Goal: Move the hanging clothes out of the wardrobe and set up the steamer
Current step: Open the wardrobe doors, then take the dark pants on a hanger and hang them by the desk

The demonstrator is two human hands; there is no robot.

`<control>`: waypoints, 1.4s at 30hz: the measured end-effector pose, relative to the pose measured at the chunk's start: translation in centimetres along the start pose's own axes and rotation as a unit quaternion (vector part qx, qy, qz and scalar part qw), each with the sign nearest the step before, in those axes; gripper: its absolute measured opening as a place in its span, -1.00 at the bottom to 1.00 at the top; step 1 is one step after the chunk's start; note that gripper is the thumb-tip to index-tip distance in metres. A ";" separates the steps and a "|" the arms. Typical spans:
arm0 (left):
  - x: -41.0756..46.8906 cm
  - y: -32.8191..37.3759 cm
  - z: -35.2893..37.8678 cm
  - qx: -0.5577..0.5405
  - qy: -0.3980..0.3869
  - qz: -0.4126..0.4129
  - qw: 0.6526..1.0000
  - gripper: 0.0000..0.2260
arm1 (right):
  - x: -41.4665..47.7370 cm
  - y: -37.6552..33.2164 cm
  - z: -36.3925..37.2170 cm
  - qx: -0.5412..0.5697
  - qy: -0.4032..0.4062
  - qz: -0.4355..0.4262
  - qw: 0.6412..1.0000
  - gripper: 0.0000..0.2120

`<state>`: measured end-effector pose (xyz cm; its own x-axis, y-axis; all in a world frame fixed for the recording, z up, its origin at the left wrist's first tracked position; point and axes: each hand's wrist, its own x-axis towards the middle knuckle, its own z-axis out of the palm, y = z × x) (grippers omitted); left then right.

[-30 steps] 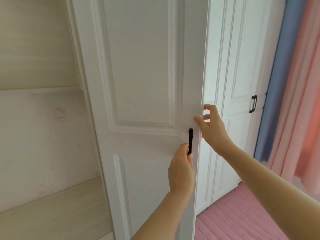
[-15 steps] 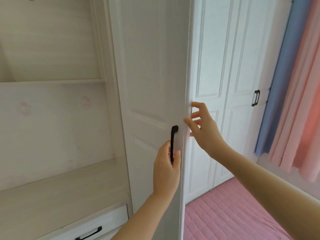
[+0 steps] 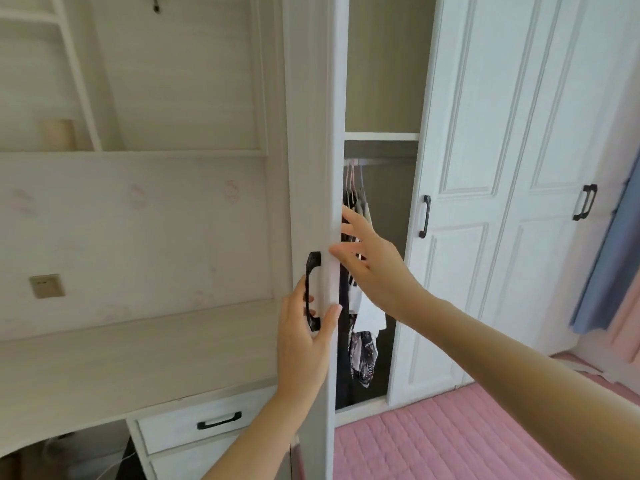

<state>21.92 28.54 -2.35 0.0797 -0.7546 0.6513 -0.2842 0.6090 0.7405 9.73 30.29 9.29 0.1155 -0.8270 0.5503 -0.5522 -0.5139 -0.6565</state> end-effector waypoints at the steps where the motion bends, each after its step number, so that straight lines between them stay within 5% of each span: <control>1: 0.0 -0.3 -0.4 0.000 0.006 -0.006 1.000 -0.55 | 0.3 -0.1 0.5 0.002 -0.002 -0.006 1.000 -0.46; 20: -0.3 -1.3 -3.5 0.030 0.025 -0.052 0.998 -0.63 | 2.3 0.2 3.8 0.027 -0.018 -0.058 0.998 -0.43; 26: -1.2 -0.1 -2.6 0.037 0.097 -0.059 0.993 -0.63 | 1.0 2.8 1.1 -0.070 -0.050 -0.047 0.995 -0.46; 35: -1.7 3.4 0.6 0.237 0.210 0.096 0.944 -0.66 | -0.7 8.1 -4.9 -0.188 -0.078 0.022 0.979 -0.53; 38: -1.5 4.3 2.7 0.268 0.180 0.170 0.931 -0.67 | -1.2 9.7 -6.3 -0.191 -0.079 0.041 0.977 -0.55; 42: -0.2 3.7 6.0 0.269 0.105 0.162 0.944 -0.68 | -1.0 11.6 -7.5 -0.198 -0.080 0.062 0.975 -0.56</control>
<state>15.16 29.48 -0.79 0.0774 -0.4505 0.8894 -0.7653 0.5449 0.3426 -2.96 26.89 5.00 0.1368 -0.9184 0.3713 -0.8418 -0.3053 -0.4451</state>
